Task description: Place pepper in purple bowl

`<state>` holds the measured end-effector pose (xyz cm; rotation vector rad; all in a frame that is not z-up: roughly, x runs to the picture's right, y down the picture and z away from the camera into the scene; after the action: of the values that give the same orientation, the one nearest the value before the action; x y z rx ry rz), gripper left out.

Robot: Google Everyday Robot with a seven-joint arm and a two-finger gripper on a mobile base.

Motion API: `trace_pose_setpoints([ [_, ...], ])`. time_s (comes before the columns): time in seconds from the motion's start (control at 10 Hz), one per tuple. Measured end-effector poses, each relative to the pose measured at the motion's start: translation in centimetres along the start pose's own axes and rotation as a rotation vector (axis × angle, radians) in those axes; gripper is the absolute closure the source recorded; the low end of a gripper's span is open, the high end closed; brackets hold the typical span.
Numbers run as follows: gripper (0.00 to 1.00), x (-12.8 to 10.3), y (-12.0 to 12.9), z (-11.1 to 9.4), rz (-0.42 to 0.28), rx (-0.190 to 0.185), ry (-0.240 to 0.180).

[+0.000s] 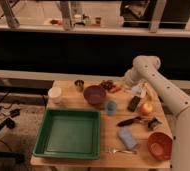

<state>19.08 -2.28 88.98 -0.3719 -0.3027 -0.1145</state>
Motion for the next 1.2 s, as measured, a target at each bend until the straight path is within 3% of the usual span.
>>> trace_pose_setpoints([
  [0.3, 0.91, -5.8, -0.8, -0.1, -0.085, 0.009, -0.070],
  [0.7, 0.91, -13.3, -1.5, 1.5, -0.210, -0.011, -0.145],
  [1.0, 0.91, -16.4, -1.6, 3.8, -0.273, -0.039, -0.181],
  [1.2, 0.91, -16.2, -1.6, 5.4, -0.287, -0.053, -0.190],
])
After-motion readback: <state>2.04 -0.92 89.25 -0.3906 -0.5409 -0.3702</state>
